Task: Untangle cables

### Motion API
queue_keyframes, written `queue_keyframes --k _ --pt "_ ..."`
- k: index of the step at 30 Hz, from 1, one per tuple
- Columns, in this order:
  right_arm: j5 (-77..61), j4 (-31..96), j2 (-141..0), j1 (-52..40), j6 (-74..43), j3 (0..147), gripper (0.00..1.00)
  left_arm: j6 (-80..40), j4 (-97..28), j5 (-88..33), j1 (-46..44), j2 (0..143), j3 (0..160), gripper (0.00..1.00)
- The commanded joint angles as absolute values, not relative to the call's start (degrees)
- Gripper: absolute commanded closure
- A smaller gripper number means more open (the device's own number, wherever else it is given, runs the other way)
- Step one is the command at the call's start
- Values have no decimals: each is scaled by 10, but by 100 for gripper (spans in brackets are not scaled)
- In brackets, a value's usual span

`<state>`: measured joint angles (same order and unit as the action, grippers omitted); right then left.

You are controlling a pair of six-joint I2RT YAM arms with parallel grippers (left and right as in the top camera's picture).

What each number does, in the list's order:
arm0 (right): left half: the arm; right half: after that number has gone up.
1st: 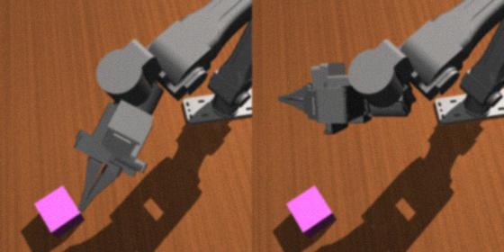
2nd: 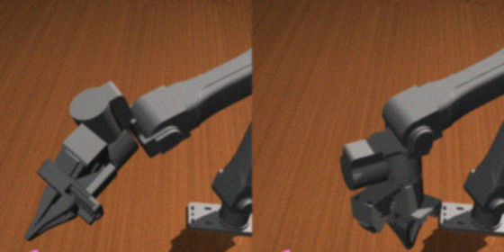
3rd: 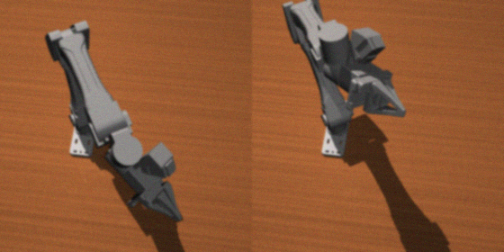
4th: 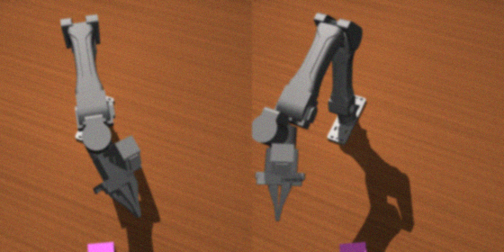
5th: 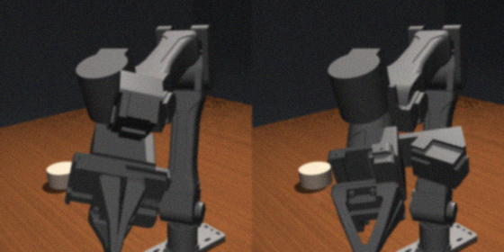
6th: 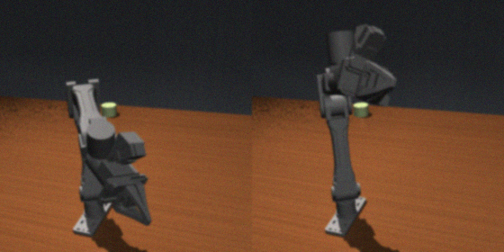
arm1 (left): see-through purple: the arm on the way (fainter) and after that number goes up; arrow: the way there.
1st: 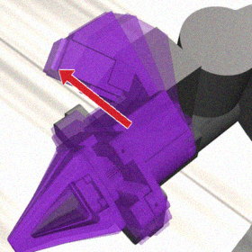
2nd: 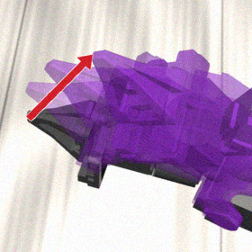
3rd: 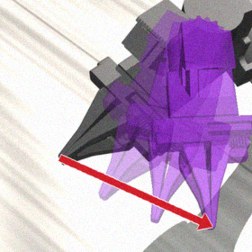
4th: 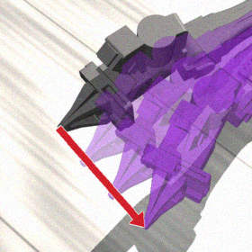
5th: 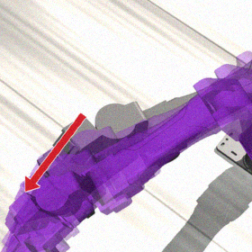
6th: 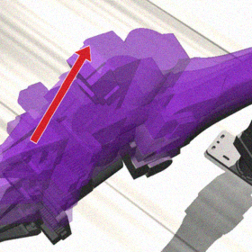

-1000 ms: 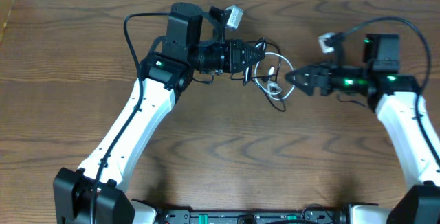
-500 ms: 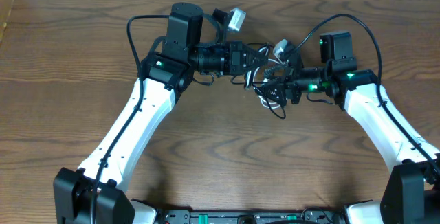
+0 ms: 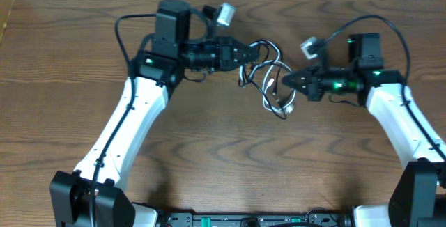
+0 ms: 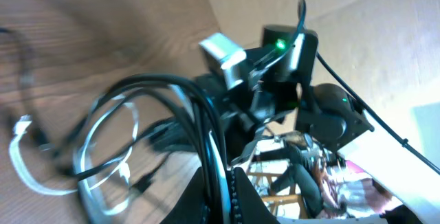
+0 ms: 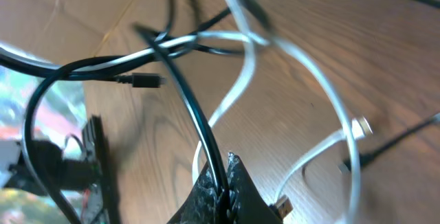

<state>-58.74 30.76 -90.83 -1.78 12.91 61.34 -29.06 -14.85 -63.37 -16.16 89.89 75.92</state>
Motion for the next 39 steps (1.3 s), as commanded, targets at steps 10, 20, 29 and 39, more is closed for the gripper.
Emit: queue_keyframes --k 10,20,29,39 --pt "-674 338 -871 18 88 619 99 -225 -192 -649 -141 902 772 92" --pt "-566 136 -871 -92 -176 619 99 -231 -192 -620 -197 904 772 92" --pt "-425 51 -871 -117 -397 619 99 -269 -192 -621 -197 904 772 92" --pt "-432 16 -871 -93 -470 619 99 -269 -192 -621 -197 904 772 92"
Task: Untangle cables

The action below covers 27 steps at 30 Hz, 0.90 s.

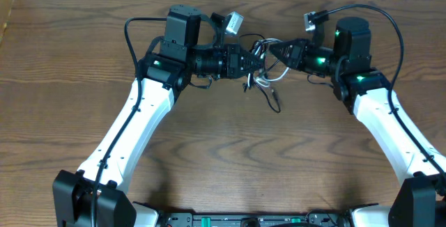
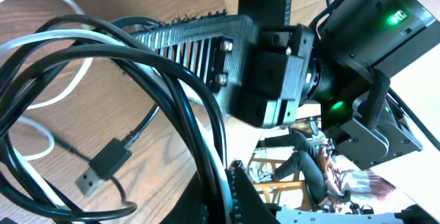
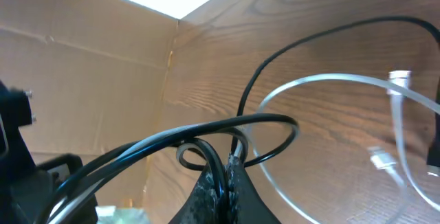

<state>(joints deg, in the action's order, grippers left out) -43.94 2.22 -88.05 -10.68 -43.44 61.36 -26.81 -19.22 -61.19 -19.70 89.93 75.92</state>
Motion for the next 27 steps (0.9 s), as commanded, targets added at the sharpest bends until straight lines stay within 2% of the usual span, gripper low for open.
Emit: queue_keyframes --k 1,7,11,16,27 --pt "-435 15 -871 -90 -474 619 99 -269 -192 -621 -197 904 772 92" --pt "-440 -8 -871 -82 -515 619 99 -269 -192 -621 -197 904 772 93" --pt "-430 -57 -871 -86 -586 619 99 -272 -192 -618 -211 904 772 92" --pt "-410 -71 -873 -112 -629 619 99 -324 -178 -592 -221 904 772 92" --pt "-366 -63 -873 -188 -647 619 99 -550 43 -578 -221 904 772 92"
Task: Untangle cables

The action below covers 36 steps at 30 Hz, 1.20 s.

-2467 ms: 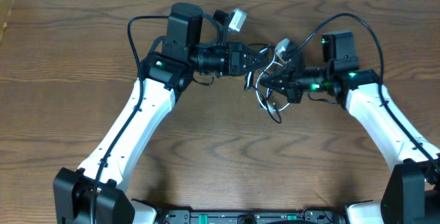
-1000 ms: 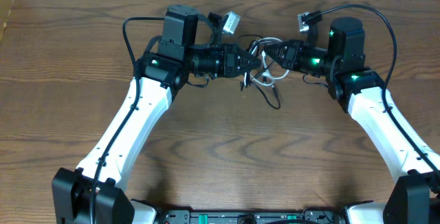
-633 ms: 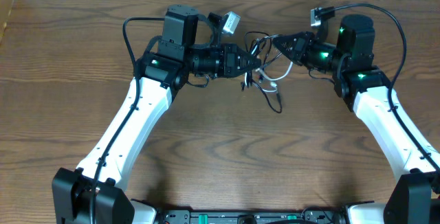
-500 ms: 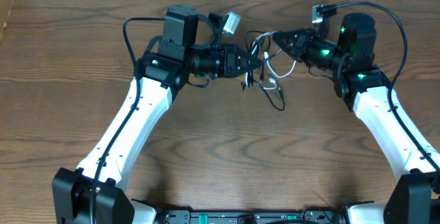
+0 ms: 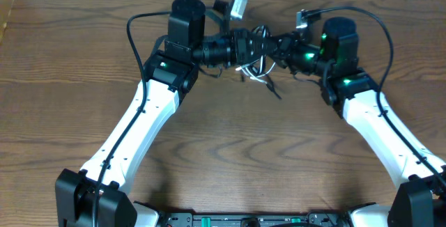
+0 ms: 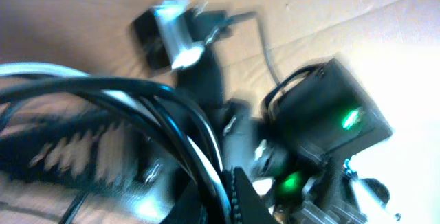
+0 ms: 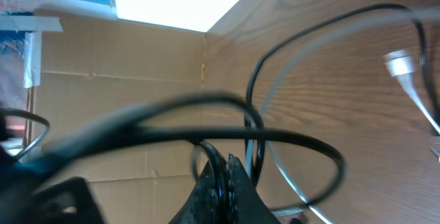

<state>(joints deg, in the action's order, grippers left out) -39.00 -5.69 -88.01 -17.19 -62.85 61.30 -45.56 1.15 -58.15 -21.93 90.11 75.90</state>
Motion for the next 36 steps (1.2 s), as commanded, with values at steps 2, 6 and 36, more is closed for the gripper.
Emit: queue_keyframes --k 2,6,36 --pt "-366 -69 -873 -192 -647 619 99 -571 58 -562 -220 904 772 93" --pt "-368 -57 -873 -190 -639 619 68 -578 58 -536 -215 904 772 92" --pt "-519 82 -873 -91 -136 619 22 -418 58 -830 -161 907 772 92"
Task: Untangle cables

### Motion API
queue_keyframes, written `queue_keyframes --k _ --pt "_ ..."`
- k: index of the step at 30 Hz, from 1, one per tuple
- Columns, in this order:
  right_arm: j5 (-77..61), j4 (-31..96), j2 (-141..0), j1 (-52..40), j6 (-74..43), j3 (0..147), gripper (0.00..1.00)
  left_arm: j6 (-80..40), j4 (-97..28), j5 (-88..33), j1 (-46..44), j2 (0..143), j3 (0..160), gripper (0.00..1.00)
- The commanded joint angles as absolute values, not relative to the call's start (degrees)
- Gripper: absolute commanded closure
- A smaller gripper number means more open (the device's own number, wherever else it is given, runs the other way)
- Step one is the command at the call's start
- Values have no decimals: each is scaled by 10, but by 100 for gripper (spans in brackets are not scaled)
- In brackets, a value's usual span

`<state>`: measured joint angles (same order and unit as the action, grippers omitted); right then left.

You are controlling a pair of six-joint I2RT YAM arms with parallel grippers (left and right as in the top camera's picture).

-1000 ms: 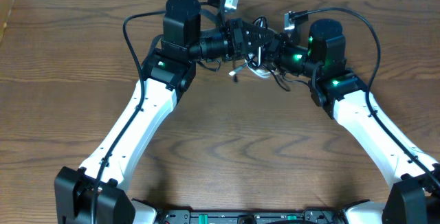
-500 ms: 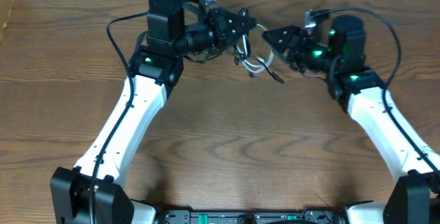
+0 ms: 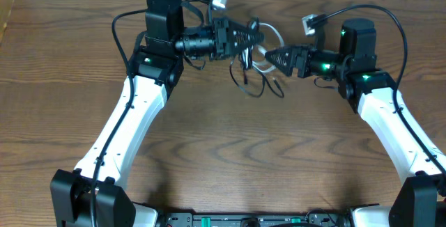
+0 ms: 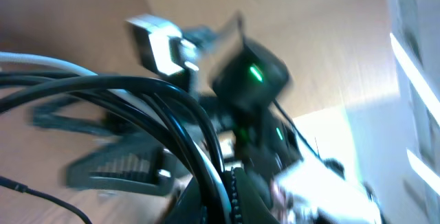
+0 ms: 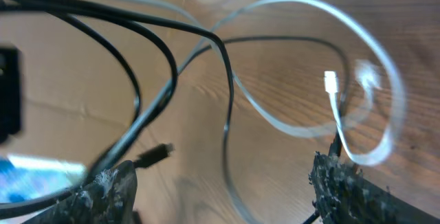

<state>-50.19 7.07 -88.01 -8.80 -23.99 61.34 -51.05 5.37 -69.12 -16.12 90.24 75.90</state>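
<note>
A tangle of black and white cables (image 3: 255,72) dangles over the back middle of the wooden table (image 3: 230,157). My left gripper (image 3: 249,40) is shut on the black strands (image 4: 206,141) at the top of the tangle, and loops and plugs hang below it. Just right of the tangle, my right gripper (image 3: 274,56) is open. Its fingers (image 5: 103,189) stand wide apart with nothing between them. Ahead of them pass black cables (image 5: 172,59) and a white cable (image 5: 357,80) with its plug.
The table's far edge runs right behind both grippers. A cardboard wall (image 5: 62,80) stands at the left side. Each arm's own black lead (image 3: 394,25) arcs over its wrist.
My right gripper was shut on a black cable hard by the left gripper; now it is open, empty and further right. The left gripper has shifted left, holding the whole tangle.
First both grippers were shut on the cables, apart, with the tangle stretched between them. Then they stood closer together at the back of the table, then almost touching. Now the right one has let go and the tangle hangs from the left alone.
</note>
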Motion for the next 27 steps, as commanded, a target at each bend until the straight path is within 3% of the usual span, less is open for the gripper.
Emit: queue_keyframes --k 1,7,18,20,27 --pt "-534 87 -873 -92 -118 619 22 -402 57 -861 -161 907 772 93" --pt "-517 90 -873 -98 -106 619 25 -403 55 -866 -161 907 772 92" --pt "-323 43 -873 -148 -228 619 26 -402 35 -863 -221 907 771 92" --pt "-273 50 -873 -165 -253 619 31 -403 35 -864 -230 907 771 92" --pt "-174 68 -873 -141 -335 619 36 -403 35 -870 -236 907 771 92"
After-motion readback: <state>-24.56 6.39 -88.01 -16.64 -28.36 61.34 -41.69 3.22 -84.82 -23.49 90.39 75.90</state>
